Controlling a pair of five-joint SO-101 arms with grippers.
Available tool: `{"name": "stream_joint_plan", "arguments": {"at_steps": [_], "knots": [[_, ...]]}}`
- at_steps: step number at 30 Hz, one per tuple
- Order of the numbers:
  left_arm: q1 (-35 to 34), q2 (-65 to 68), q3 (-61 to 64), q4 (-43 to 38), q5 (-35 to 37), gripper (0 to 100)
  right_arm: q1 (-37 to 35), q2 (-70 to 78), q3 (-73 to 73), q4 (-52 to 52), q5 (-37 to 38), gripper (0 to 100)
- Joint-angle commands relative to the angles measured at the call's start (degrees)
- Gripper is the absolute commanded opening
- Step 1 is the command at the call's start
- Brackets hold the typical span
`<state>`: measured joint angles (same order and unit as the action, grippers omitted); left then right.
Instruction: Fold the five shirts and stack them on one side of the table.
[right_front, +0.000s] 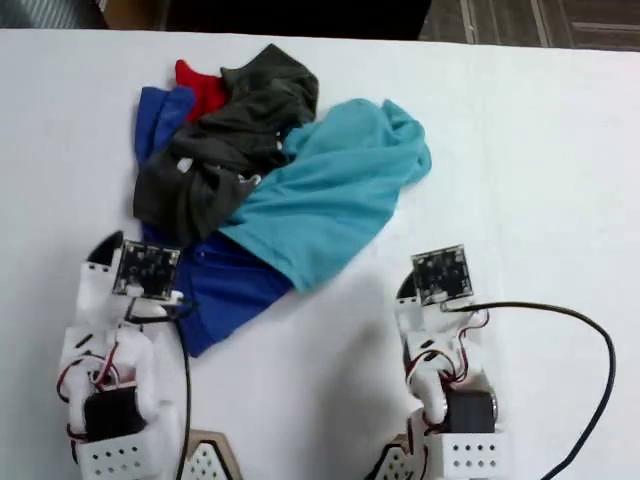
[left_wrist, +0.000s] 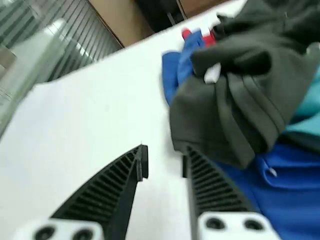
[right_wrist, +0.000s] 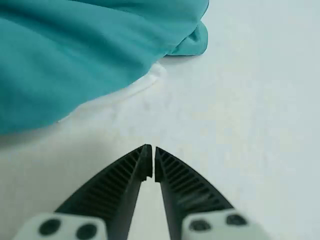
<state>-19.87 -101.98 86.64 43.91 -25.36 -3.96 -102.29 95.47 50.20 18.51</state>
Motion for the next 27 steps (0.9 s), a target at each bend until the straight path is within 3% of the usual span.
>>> {"name": "stream_joint_plan", "arguments": {"at_steps": [1, 6, 9, 13, 16, 21, 27], "knots": [[-0.4, 6.7, -10.4, -1.3, 3.0, 16, 1.0, -0.8, -8.4, 5.3, 2.5, 2.4], [1.2, 34.3, -32.3, 0.0, 12.0, 16, 1.0, 2.8, -27.4, 16.7, 2.7, 8.9], [4.7, 55.9, -48.0, 6.5, 16.6, 17, 1.4, 12.6, -37.0, 20.3, 6.0, 17.3], [8.3, 79.5, -66.5, 16.8, 17.8, 17, 3.2, 28.9, -48.2, 20.7, 10.7, 17.3], [8.9, 90.4, -77.1, 22.3, 17.2, 17, 5.2, 41.6, -59.1, 25.9, 11.2, 17.0], [13.0, 103.2, -92.3, 34.6, 15.1, 24, 6.4, 60.9, -82.5, 47.3, 11.2, 17.3], [13.7, 118.3, -109.8, 45.3, 15.2, 26, 8.7, 66.2, -87.9, 48.0, 11.3, 17.3]]}}
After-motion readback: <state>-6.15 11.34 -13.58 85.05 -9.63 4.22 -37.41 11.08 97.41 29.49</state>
